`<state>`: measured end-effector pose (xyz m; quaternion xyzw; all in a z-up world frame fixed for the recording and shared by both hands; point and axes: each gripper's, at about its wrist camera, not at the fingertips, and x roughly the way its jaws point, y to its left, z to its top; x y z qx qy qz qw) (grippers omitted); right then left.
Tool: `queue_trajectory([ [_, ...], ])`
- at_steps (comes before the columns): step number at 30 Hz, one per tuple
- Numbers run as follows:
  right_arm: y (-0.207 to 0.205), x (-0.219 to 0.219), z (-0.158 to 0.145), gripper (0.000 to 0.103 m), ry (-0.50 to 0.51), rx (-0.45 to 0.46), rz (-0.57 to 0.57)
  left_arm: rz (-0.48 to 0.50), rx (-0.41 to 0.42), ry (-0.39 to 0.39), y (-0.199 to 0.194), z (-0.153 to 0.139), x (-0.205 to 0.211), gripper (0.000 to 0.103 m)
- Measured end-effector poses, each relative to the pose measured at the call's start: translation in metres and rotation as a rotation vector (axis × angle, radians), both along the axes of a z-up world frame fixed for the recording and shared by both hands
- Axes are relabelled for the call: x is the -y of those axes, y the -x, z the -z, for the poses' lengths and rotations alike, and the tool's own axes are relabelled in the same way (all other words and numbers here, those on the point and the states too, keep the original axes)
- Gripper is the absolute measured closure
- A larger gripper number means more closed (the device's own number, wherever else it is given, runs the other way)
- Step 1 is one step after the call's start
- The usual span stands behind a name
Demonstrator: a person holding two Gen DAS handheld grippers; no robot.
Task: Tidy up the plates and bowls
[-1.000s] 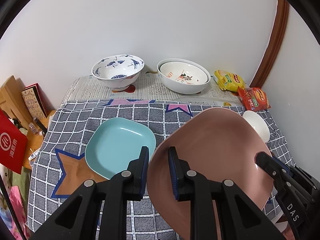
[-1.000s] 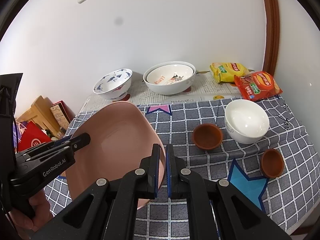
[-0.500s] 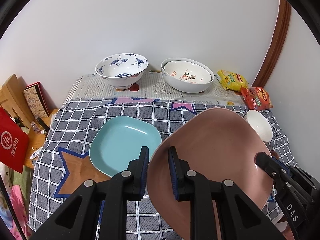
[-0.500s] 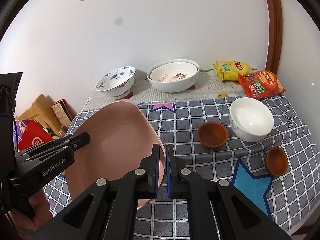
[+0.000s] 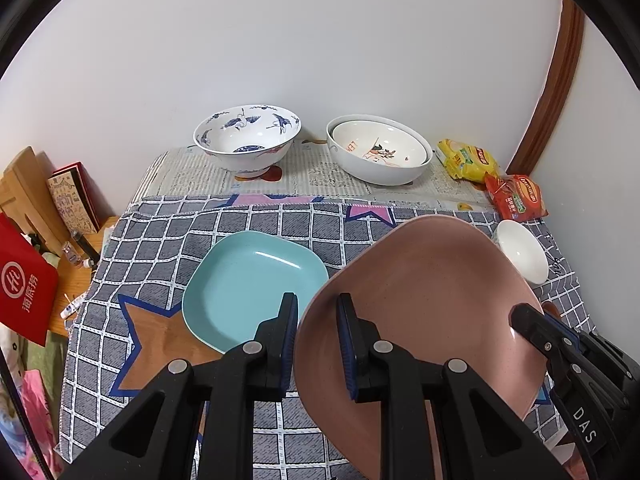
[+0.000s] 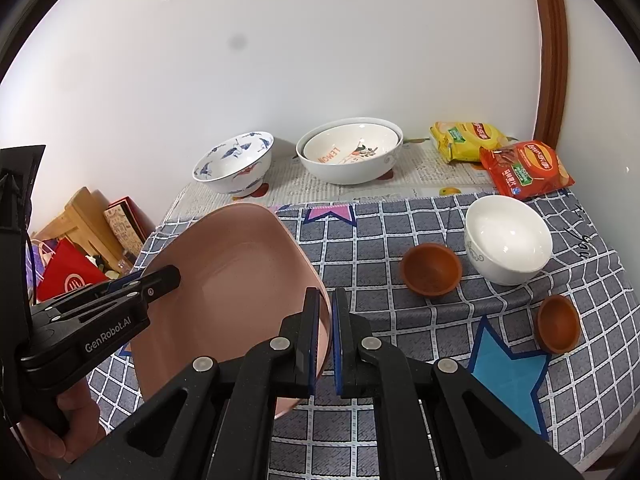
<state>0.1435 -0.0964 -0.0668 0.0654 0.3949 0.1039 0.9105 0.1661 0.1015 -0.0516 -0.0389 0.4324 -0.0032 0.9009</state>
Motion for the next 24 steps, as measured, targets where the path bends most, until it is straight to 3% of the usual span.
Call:
queue_trajectory([
  [24,-0.006,-0.014,0.008,0.097,0.012,-0.010,-0.024,-0.026,-0.009,0.006,-0.002,0.006,-0.017,0.084],
])
